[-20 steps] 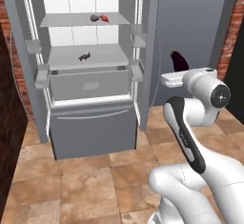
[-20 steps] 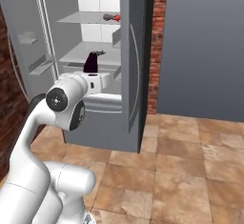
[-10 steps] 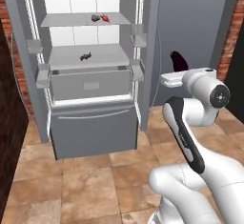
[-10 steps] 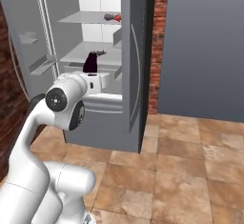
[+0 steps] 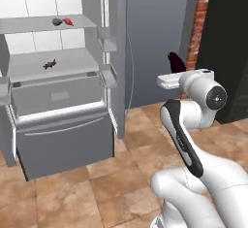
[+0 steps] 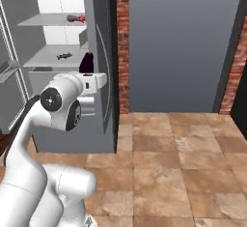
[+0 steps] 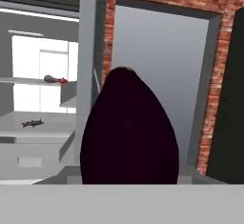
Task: Place one eggplant and one fish in each tupperware on the nearby counter, to pack two identical lunches.
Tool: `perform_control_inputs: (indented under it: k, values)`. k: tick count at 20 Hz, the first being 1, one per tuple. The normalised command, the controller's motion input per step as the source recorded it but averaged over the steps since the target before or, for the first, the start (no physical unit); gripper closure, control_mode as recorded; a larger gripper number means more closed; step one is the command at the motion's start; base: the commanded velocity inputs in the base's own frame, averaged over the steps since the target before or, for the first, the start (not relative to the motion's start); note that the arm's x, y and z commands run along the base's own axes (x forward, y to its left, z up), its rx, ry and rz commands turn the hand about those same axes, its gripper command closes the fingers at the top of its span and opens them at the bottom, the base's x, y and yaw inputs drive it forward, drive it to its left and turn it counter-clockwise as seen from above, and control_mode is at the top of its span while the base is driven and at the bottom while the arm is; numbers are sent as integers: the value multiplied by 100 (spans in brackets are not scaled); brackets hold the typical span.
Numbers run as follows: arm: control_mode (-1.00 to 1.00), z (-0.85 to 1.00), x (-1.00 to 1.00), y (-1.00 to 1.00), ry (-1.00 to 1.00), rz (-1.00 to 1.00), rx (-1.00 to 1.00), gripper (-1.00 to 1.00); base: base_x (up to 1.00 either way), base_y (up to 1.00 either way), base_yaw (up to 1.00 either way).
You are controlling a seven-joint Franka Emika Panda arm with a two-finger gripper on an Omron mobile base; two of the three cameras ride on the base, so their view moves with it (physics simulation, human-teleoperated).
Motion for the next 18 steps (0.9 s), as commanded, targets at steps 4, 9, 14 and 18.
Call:
perform_control_inputs:
  k: [4,9,14,18]
  values:
    - [100,0,0,0,0,0,0,100,8,-60,-69]
    - [100,0,0,0,0,0,0,100,21,-42,-84]
    - [100,0,0,0,0,0,0,100,39,-20,-88]
    - [100,0,0,0,0,0,0,100,69,0,-84]
